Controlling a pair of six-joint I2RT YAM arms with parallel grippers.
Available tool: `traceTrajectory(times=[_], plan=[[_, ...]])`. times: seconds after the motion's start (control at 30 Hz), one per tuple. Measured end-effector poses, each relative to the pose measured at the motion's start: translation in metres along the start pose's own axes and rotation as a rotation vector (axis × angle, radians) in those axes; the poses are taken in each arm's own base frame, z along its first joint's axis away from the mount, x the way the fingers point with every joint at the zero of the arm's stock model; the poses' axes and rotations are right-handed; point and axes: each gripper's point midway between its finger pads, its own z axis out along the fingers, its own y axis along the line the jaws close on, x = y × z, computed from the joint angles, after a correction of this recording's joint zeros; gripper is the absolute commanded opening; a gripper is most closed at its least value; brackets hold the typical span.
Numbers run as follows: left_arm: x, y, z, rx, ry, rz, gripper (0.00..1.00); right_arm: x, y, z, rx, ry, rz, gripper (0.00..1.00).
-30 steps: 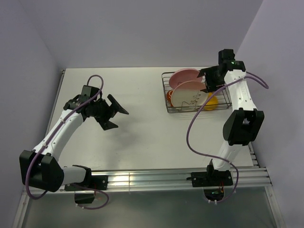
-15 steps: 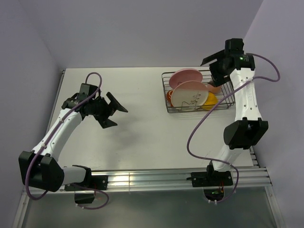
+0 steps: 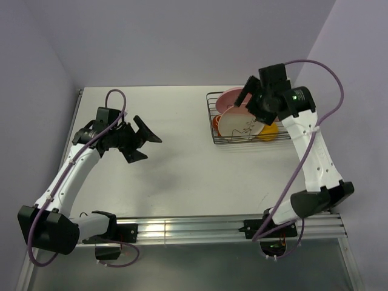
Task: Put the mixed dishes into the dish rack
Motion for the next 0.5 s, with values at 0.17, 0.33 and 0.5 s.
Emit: traceTrajectory(times=[0.17, 0.33, 0.5], plan=[[0.002, -0.003, -0.009, 0.019, -0.022, 0.037, 0.99, 0.058, -0.026, -0.011, -0.005, 0.066, -0.133, 1.0], [0.002, -0.003, -0.016, 0.03, -0.05, 0.068, 0.99, 0.099, -0.051, -0.015, -0.035, 0.096, -0.188, 1.0], [0.013, 0.007, -0.011, 0.047, -0.057, 0.087, 0.99, 0.129, -0.073, -0.009, -0.052, 0.128, -0.207, 1.0]])
